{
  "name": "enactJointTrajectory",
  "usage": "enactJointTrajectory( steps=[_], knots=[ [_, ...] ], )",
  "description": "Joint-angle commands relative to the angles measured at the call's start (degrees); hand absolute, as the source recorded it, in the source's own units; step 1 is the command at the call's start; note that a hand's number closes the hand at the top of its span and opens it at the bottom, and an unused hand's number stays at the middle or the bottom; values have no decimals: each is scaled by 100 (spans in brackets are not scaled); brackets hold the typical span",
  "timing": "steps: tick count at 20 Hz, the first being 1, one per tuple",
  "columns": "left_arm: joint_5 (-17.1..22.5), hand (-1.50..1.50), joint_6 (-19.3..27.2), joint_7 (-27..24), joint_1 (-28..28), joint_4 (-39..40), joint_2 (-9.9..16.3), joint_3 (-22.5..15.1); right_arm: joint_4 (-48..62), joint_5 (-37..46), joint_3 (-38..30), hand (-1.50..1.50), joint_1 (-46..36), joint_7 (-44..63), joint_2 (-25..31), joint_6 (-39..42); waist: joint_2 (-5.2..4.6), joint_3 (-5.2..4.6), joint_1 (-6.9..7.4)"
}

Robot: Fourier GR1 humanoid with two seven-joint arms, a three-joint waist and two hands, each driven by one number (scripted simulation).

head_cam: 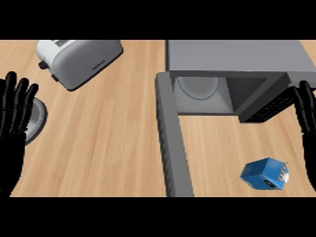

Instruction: Pick up the milk, place it into the microwave and close the microwave

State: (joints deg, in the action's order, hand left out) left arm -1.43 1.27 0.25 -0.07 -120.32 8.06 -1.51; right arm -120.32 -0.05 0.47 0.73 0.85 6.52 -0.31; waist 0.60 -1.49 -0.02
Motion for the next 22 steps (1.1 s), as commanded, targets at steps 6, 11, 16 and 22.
enactJointTrajectory(
  steps=[6, 11, 16, 22],
  knots=[
    [451, -150, 73, -90, 242, 84, -70, 614, -1356, 1807, 819, -150, 682, 493, -636, -1558, -32, 137, -36],
    [714, -150, 237, 568, 550, -396, -251, 696, -1667, 2844, 1977, -150, 820, 1683, -647, -1836, -44, 144, 13],
    [1000, -150, -41, 610, 1222, -863, -195, 908, -1690, 3379, 2529, -150, 1339, 1642, -651, -2173, -41, 145, -1],
    [1324, -150, -352, 459, 1711, -1162, -248, 1050, -1358, 3824, 2651, -150, 1507, 1674, -652, -2720, -42, 145, -3]
  ],
)
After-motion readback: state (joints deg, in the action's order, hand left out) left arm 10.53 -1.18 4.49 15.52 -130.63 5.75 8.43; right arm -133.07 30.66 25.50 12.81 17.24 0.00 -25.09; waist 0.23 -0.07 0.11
